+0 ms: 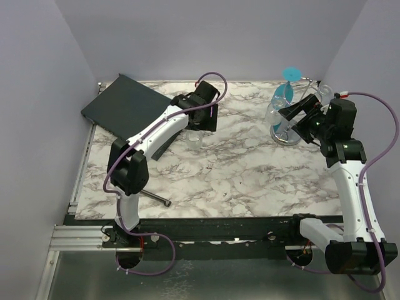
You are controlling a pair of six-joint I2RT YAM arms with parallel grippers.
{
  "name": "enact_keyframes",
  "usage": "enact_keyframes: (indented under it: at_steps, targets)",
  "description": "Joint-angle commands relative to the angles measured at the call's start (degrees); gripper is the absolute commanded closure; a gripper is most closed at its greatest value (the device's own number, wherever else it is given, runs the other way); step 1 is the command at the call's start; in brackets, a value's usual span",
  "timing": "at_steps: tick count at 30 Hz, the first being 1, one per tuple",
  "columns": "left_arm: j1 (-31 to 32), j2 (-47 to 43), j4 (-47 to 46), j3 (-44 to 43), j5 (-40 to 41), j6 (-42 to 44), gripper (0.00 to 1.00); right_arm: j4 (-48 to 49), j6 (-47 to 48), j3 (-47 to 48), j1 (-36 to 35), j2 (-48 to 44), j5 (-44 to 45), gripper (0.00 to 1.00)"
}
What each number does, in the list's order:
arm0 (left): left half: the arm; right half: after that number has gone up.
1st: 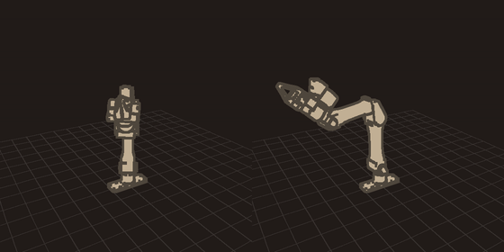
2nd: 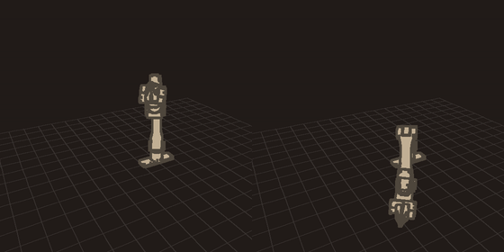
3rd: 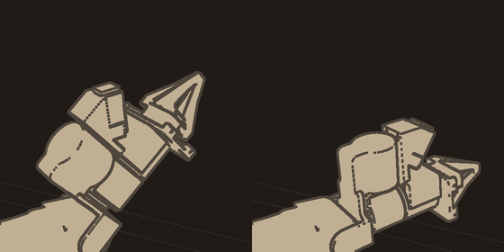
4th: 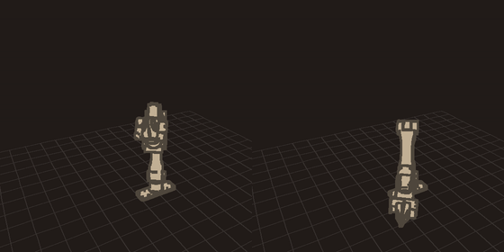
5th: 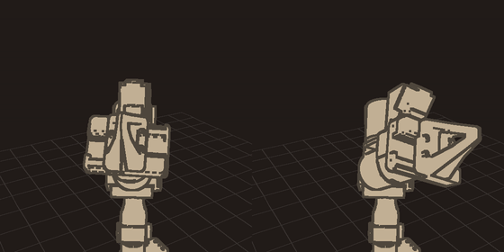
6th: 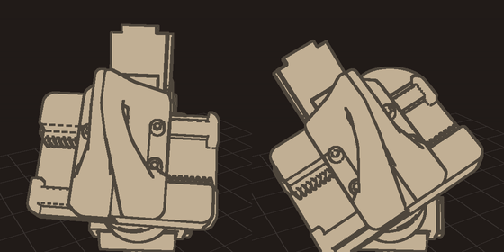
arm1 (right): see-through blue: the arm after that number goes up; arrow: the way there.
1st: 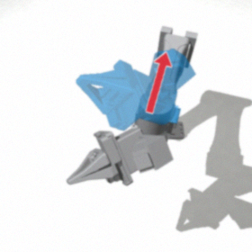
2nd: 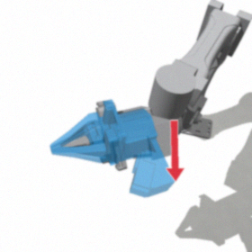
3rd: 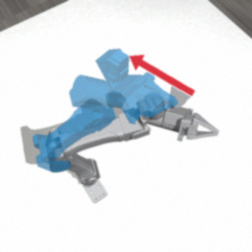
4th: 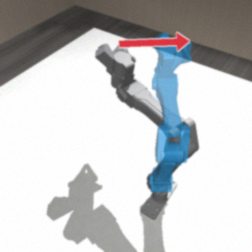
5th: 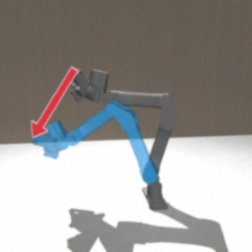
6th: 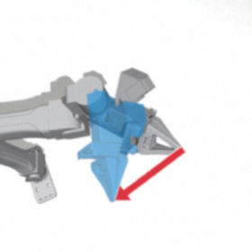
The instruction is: Take the wine glass off the wine glass rack
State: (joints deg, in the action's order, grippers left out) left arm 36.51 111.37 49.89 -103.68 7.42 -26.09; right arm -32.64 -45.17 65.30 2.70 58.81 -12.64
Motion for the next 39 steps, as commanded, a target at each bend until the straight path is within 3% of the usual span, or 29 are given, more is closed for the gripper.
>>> enact_keyframes:
  at_steps: [1,13,22,39]
  targets:
    - [0.39,-4.85,1.7,-2.49,1.19,0.07,0.27,1.77,-1.01,1.06,0.13,1.22,1.44,0.02]
    - [2.46,-14.83,-0.58,0.05,0.09,-1.5,0.26,13.09,-13.17,-4.6,0.07,3.2,2.71,0.31]
    - [3.57,-22.48,-4.75,4.85,-2.41,-2.39,0.23,18.39,-18.85,-6.48,-2.67,7.33,8.45,0.43]
    - [3.57,-27.29,-6.12,7.41,-2.94,-1.86,0.22,22.69,-25.67,-7.97,-7.53,10.74,22.25,0.52]
